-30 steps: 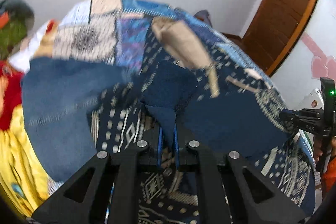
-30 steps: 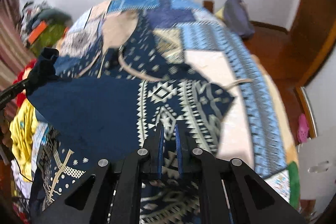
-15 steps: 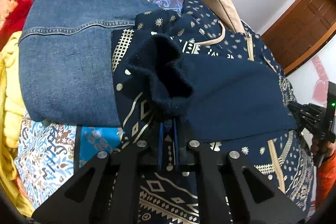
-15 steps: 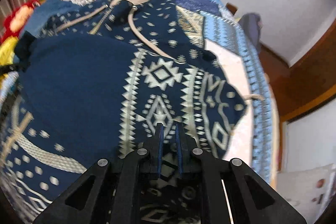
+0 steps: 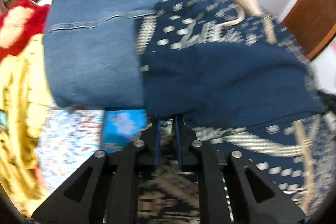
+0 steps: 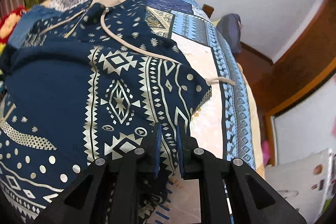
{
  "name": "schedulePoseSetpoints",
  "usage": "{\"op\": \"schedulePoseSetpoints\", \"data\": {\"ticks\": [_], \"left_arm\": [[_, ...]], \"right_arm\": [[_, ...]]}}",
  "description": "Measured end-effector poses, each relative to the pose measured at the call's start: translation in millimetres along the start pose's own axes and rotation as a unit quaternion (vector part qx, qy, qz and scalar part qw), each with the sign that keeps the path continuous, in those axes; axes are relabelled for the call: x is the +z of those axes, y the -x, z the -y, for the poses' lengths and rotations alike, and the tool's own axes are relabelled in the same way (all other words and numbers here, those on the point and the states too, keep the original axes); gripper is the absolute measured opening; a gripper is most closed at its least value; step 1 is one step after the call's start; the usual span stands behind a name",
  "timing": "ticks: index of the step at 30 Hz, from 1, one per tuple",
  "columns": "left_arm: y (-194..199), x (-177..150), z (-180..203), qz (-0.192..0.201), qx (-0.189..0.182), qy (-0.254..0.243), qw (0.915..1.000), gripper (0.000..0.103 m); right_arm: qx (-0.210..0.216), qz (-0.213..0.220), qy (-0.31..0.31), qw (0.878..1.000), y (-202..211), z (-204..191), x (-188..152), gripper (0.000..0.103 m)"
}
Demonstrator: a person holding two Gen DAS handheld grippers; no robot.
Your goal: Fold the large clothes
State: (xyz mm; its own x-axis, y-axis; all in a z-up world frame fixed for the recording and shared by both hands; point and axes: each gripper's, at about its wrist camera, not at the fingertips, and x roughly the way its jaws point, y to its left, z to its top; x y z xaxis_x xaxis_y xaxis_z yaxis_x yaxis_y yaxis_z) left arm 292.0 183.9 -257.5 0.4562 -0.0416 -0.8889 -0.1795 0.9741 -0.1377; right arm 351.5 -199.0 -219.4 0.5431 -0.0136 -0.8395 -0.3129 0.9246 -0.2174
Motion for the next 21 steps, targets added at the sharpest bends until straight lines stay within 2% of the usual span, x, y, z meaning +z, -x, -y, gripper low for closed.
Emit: {"op": "schedulePoseSetpoints", "data": {"ticks": [1, 2, 3, 4, 6, 7, 8, 10, 13, 17, 21], "left_arm": [[-1.0, -1.4, -3.7, -0.004, 0.004, 0.002, 1.0000, 0.012], [-0.4, -3.2, -8.8, -0.011, 0.006, 0.006, 0.9999, 0.012], [3.2, -5.1, -13.8, -0.014, 0.004, 0.010, 0.9998, 0.012], [7.8, -6.4, -16.7, -0.013, 0.005, 0.009, 0.9999, 0.012], [22.3, -8.0, -19.2, -0.004, 0.020, -0.008, 0.9998, 0.016], [30.6, -6.8, -18.1, 0.002, 0.035, -0.022, 0.9991, 0.024], [38.0, -4.8, -16.1, 0.008, 0.049, -0.035, 0.9982, 0.036], [54.0, 0.7, -10.6, 0.028, 0.067, -0.055, 0.9958, 0.050], [74.8, 15.4, 1.1, 0.057, 0.059, -0.072, 0.9940, 0.054], [91.8, 50.0, 30.5, 0.098, 0.051, -0.094, 0.9895, 0.068], [94.7, 84.8, 60.3, 0.122, 0.044, -0.122, 0.9840, 0.070]], "right_arm": [[-0.011, -0.001, -0.005, 1.000, 0.9, 1.9, -1.6, 0.025], [-0.047, 0.002, -0.007, 0.999, 1.4, 4.9, -2.9, 0.064], [-0.088, 0.007, -0.010, 0.996, 2.1, 7.1, -4.7, 0.085], [-0.106, 0.026, -0.013, 0.994, 5.8, 13.3, -8.3, 0.101], [-0.056, 0.020, -0.028, 0.998, 7.2, 26.1, -13.5, 0.100], [-0.041, 0.017, -0.039, 0.998, 8.9, 31.4, -15.5, 0.100], [-0.035, 0.018, -0.044, 0.998, 11.3, 34.3, -16.5, 0.100], [-0.032, 0.020, -0.047, 0.998, 18.3, 37.0, -12.9, 0.100], [-0.025, 0.044, -0.036, 0.998, 37.5, 30.7, -2.4, 0.100], [0.002, 0.090, -0.032, 0.995, 63.1, 18.2, 28.3, 0.100], [0.033, 0.121, -0.039, 0.991, 75.1, 9.3, 69.7, 0.100]]}}
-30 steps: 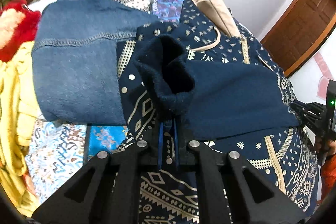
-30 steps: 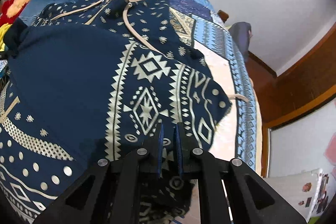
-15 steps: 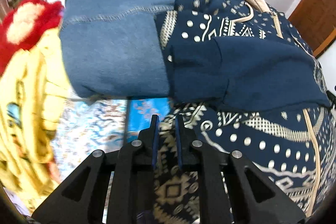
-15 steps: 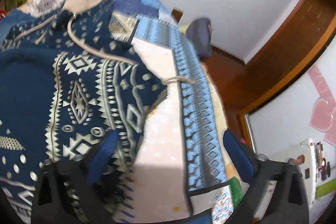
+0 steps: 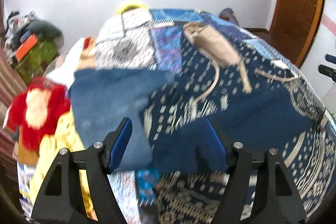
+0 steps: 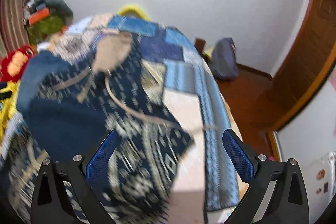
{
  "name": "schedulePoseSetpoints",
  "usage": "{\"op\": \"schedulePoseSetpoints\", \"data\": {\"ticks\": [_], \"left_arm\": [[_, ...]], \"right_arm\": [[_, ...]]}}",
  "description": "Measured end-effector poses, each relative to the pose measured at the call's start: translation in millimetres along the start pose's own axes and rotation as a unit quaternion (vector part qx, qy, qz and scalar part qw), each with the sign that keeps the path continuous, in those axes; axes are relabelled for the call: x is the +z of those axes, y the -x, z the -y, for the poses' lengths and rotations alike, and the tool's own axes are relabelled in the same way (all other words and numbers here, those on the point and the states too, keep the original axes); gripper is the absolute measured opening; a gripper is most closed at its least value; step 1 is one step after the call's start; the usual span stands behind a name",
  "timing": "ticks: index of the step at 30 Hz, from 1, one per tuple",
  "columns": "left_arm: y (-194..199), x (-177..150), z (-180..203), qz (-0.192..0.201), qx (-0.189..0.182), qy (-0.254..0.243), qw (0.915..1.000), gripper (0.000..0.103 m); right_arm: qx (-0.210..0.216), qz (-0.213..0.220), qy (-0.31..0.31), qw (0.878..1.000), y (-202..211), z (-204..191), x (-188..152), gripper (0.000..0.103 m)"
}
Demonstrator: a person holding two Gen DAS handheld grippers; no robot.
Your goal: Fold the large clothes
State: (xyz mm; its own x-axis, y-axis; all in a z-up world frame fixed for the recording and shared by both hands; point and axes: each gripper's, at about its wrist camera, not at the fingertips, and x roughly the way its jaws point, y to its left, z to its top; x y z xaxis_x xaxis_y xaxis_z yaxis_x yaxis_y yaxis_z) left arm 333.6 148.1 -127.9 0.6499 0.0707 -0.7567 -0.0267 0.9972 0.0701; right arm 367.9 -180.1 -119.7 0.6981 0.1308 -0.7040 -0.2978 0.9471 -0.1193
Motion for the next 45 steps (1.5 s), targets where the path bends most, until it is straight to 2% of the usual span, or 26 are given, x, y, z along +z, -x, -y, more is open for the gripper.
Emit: {"op": "schedulePoseSetpoints", "data": {"ticks": [6, 13, 17, 22, 25, 27, 28, 29, 30, 31, 32, 33, 34, 35, 36, 37, 39, 41, 45], "left_arm": [[-35.2, 48.2, 22.7, 0.006, -0.018, -0.019, 0.9996, 0.070], [-101.2, 84.4, 35.1, -0.018, -0.031, -0.019, 0.9992, 0.070], [-149.7, 103.2, 24.7, -0.050, -0.052, 0.024, 0.9971, 0.070], [-209.0, 126.0, 7.7, -0.094, -0.088, 0.085, 0.9881, 0.070], [-236.6, 136.2, 2.1, -0.111, -0.111, 0.120, 0.9802, 0.070], [-256.6, 140.7, 2.5, -0.129, -0.109, 0.128, 0.9772, 0.070], [-261.9, 141.3, 2.8, -0.133, -0.109, 0.131, 0.9763, 0.070], [-271.3, 141.8, 2.9, -0.141, -0.112, 0.141, 0.9735, 0.070], [-276.6, 141.8, 2.6, -0.145, -0.114, 0.149, 0.9714, 0.070], [-280.7, 141.7, 1.8, -0.144, -0.114, 0.158, 0.9702, 0.070], [-282.9, 141.9, 1.7, -0.139, -0.110, 0.166, 0.9701, 0.070], [-283.9, 142.4, 2.1, -0.135, -0.106, 0.167, 0.9708, 0.070], [-284.3, 142.7, 2.5, -0.131, -0.103, 0.167, 0.9716, 0.061], [-281.4, 143.1, 4.6, -0.125, -0.102, 0.164, 0.9731, 0.043], [-279.5, 143.7, 6.1, -0.124, -0.104, 0.160, 0.9737, 0.032], [-278.0, 145.7, 9.2, -0.126, -0.110, 0.156, 0.9736, 0.010], [-265.1, 149.8, 17.1, -0.117, -0.096, 0.133, 0.9794, 0.010], [-239.6, 155.2, 24.5, -0.089, -0.079, 0.095, 0.9883, 0.009], [-183.6, 157.4, 31.9, -0.054, -0.097, 0.062, 0.9919, 0.009]], "right_arm": [[0.033, 0.012, -0.008, 0.999, -22.1, -17.7, 49.7, 0.100], [0.053, -0.025, -0.033, 0.998, -95.3, -30.3, 90.6, 0.100], [0.066, -0.061, -0.052, 0.995, -150.2, -37.6, 104.4, 0.100], [0.090, -0.114, -0.089, 0.985, -221.5, -44.8, 118.0, 0.100], [0.091, -0.137, -0.109, 0.980, -257.8, -47.8, 126.1, 0.098], [0.094, -0.150, -0.118, 0.977, -276.5, -48.0, 129.8, 0.092], [0.095, -0.161, -0.126, 0.974, -287.7, -47.5, 130.7, 0.083], [0.098, -0.169, -0.133, 0.972, -296.1, -46.8, 130.9, 0.080], [0.099, -0.166, -0.139, 0.971, -299.0, -45.9, 131.6, 0.080], [0.102, -0.160, -0.143, 0.971, -300.2, -45.3, 132.7, 0.075], [0.110, -0.155, -0.144, 0.971, -300.0, -45.4, 134.0, 0.060], [0.121, -0.153, -0.142, 0.970, -299.2, -46.3, 135.0, 0.052], [0.130, -0.150, -0.138, 0.970, -297.2, -47.6, 136.6, 0.033], [0.130, -0.150, -0.136, 0.971, -295.6, -49.2, 137.1, 0.023], [0.129, -0.149, -0.132, 0.971, -294.0, -51.4, 137.8, 0.019], [0.127, -0.147, -0.125, 0.973, -291.0, -53.9, 138.3, 0.012], [0.112, -0.137, -0.106, 0.978, -281.0, -57.7, 139.3, 0.008], [0.104, -0.126, -0.092, 0.982, -265.6, -57.5, 138.4, 0.007], [0.111, -0.103, -0.085, 0.985, -223.5, -51.8, 134.6, 0.007]]}}
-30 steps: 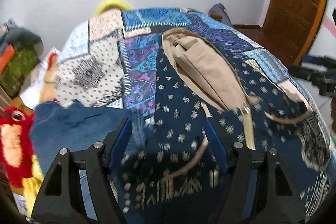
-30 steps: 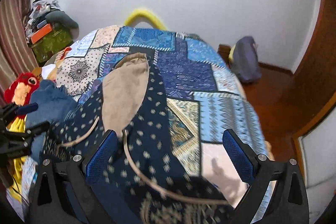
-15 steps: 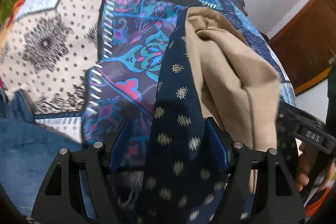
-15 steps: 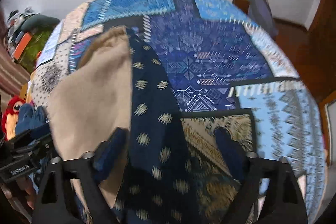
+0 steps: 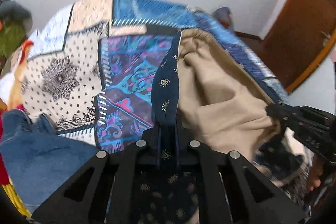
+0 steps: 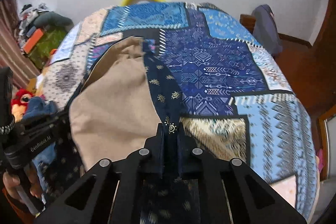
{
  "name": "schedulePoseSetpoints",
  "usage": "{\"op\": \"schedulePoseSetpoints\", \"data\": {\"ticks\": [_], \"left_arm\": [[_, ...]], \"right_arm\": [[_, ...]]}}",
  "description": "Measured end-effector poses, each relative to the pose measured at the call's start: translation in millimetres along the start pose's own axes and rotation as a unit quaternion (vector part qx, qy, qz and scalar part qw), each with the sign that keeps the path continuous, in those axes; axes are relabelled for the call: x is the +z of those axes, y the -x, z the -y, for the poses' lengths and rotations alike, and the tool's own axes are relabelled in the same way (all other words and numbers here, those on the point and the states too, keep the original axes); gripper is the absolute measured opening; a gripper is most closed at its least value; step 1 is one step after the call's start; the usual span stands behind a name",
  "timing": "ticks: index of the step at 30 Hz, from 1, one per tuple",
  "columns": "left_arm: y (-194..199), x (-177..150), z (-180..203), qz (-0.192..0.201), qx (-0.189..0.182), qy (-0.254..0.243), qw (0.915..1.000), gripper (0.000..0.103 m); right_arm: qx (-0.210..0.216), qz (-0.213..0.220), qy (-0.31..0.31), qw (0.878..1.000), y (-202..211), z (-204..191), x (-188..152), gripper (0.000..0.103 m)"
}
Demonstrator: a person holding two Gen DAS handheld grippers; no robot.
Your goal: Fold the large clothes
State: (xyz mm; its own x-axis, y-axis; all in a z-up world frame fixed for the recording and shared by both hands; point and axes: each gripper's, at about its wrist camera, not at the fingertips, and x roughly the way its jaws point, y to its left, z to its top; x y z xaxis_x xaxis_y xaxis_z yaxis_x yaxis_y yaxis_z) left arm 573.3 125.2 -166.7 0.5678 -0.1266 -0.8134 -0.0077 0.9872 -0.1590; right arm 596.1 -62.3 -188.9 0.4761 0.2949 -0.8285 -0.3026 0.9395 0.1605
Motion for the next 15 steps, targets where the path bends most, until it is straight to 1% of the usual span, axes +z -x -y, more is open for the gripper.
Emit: {"op": "schedulePoseSetpoints", "data": {"ticks": [5, 6, 9, 13, 15], "left_arm": [[68.6, -18.7, 17.6, 0.027, -0.025, -0.037, 0.9986, 0.009], [87.1, -27.9, 20.7, 0.033, -0.034, -0.043, 0.9980, 0.009], [123.3, -51.3, 26.0, 0.040, -0.051, -0.054, 0.9964, 0.009], [159.0, -89.6, 30.6, 0.040, -0.068, -0.067, 0.9946, 0.009], [166.8, -108.7, 33.8, 0.030, -0.069, -0.073, 0.9945, 0.009]], "right_arm": [[0.007, 0.032, 0.026, 0.999, 66.7, -9.6, -29.2, 0.007], [0.009, 0.035, 0.029, 0.999, 77.5, -11.8, -35.7, 0.007], [0.012, 0.053, 0.047, 0.997, 117.0, -20.8, -62.8, 0.007], [0.031, 0.065, 0.050, 0.996, 161.9, -27.5, -104.7, 0.007], [0.038, 0.065, 0.052, 0.996, 179.0, -29.9, -128.6, 0.007]]}}
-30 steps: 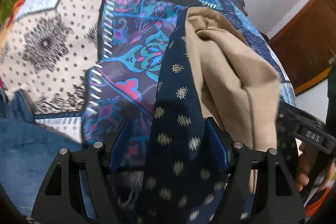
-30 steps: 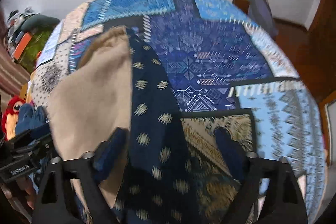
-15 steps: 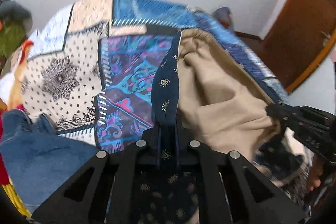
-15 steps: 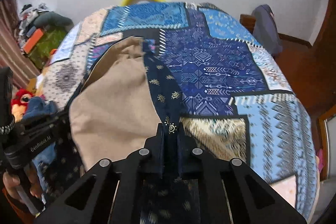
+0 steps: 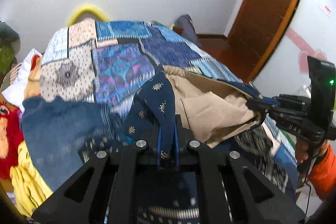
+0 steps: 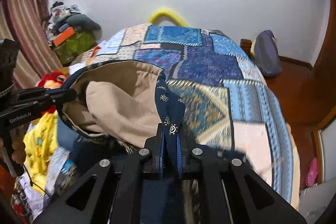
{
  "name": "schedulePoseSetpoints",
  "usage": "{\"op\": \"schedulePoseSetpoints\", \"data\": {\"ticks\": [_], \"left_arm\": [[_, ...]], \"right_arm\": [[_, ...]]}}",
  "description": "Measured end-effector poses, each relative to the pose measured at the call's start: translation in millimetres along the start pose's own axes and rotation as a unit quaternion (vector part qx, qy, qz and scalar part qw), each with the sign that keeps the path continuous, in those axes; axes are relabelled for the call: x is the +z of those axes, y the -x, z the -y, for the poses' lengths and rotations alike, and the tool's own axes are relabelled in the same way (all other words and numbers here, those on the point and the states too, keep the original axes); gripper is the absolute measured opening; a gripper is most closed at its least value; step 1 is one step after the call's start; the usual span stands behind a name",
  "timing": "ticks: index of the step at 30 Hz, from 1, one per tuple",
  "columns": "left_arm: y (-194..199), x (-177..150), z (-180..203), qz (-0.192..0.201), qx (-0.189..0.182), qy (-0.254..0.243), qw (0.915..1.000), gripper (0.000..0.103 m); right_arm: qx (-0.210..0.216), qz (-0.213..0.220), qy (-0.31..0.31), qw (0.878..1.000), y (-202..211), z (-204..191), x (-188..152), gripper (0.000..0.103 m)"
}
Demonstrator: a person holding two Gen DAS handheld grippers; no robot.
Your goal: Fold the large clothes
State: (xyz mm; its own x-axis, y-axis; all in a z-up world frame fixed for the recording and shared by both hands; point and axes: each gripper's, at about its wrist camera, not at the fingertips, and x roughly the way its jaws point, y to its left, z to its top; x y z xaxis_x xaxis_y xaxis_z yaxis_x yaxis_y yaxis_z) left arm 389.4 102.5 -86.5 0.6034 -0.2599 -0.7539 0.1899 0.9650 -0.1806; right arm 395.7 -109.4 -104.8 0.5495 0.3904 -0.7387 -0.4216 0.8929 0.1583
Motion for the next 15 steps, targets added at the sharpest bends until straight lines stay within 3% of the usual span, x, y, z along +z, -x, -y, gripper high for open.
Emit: {"op": "schedulePoseSetpoints", "data": {"ticks": [5, 10, 15], "left_arm": [[6.1, -50.7, 10.4, -0.020, 0.007, -0.009, 0.9997, 0.009], [-0.3, -100.1, 7.5, -0.045, 0.009, 0.010, 0.9989, 0.009], [-21.6, -138.6, -4.3, -0.082, 0.036, 0.020, 0.9958, 0.009]], "right_arm": [[-0.009, -0.010, 0.023, 1.000, 26.3, -12.8, -49.5, 0.007], [-0.052, -0.015, 0.052, 0.997, 33.9, -17.9, -94.7, 0.007], [-0.088, -0.040, 0.067, 0.993, 27.1, -8.0, -119.5, 0.007]]}}
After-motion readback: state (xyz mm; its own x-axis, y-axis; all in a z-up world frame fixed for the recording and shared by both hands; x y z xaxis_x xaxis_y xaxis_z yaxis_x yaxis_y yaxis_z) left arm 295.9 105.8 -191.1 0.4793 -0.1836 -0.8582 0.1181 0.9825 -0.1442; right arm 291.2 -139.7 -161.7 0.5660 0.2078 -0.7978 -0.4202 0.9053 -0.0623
